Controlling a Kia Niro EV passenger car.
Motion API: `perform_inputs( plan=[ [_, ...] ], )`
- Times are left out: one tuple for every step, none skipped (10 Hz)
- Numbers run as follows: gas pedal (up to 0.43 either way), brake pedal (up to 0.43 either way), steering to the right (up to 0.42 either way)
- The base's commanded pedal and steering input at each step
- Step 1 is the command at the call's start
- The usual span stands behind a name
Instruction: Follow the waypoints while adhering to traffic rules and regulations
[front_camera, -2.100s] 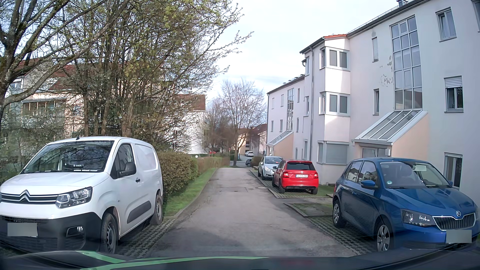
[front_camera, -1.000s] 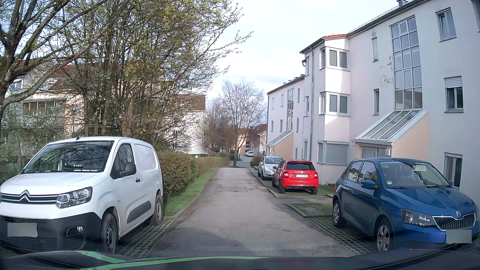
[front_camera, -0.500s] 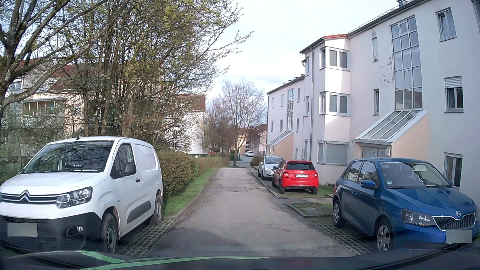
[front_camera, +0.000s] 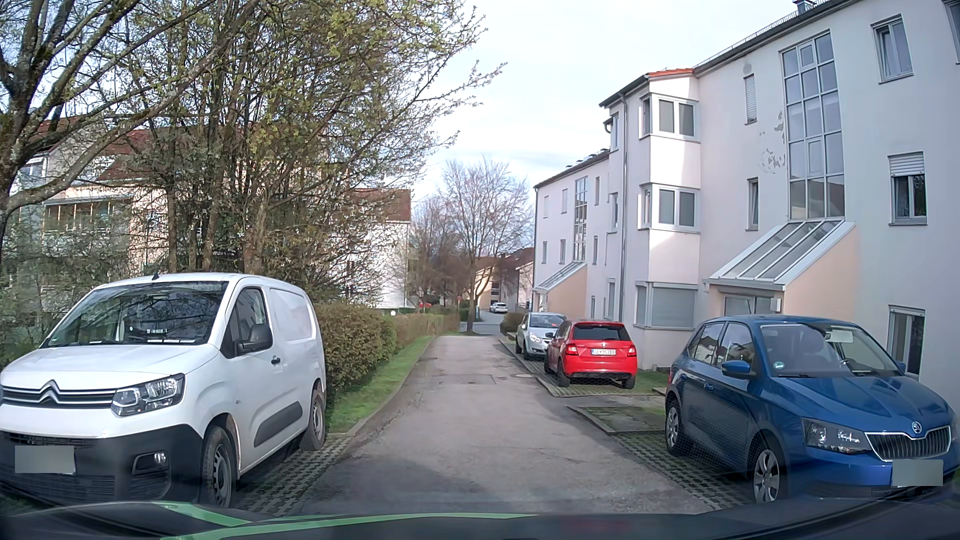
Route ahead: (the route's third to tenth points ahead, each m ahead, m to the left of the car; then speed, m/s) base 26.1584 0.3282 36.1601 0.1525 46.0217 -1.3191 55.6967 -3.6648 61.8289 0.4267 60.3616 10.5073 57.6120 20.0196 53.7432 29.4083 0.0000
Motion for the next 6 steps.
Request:
perform_inputs(
  plan=[
    [0.000,0.683,0.006],
    [0.000,0.677,0.006],
    [0.000,0.683,0.006],
    [0.000,0.683,0.006],
    [0.000,0.677,0.006],
    [0.000,0.677,0.006]
  ],
)
